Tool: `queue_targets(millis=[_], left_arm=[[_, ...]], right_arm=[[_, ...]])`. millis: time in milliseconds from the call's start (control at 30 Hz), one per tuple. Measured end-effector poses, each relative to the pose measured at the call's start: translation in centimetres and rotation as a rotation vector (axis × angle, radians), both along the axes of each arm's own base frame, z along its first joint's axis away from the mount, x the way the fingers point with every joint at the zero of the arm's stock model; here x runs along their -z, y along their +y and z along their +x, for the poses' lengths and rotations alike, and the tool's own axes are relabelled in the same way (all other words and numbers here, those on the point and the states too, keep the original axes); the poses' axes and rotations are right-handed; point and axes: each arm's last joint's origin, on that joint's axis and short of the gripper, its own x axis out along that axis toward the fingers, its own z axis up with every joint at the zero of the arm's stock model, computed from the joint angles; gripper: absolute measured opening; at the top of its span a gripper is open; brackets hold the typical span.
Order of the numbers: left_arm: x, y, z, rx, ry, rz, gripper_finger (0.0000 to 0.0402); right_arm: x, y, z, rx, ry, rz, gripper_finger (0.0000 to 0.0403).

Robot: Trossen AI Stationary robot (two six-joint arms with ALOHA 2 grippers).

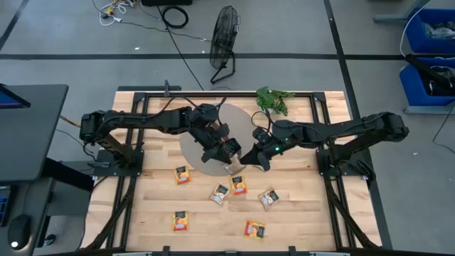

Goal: Pick & Place Tea
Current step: Put the brown tea bag into the middle section of the wooden organizer

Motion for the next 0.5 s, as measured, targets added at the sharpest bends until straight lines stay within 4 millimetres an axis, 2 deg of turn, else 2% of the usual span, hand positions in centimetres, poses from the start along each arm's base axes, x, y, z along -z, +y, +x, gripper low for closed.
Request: queue_targets(millis=[267, 500], left_arm=[[0.01, 0.0, 0.01, -0.005, 0.0, 0.003, 0.0003], [-0.17, 0.05, -0.06, -0.03, -0.01, 0.028, 0.0036]], right_arm=[[0.0, -0.1, 0.0, -0.011, -0.007, -0.017, 0.001], [-0.22, -0.21, -0.24, 0.0, -0.002, 0.002, 0.0003]])
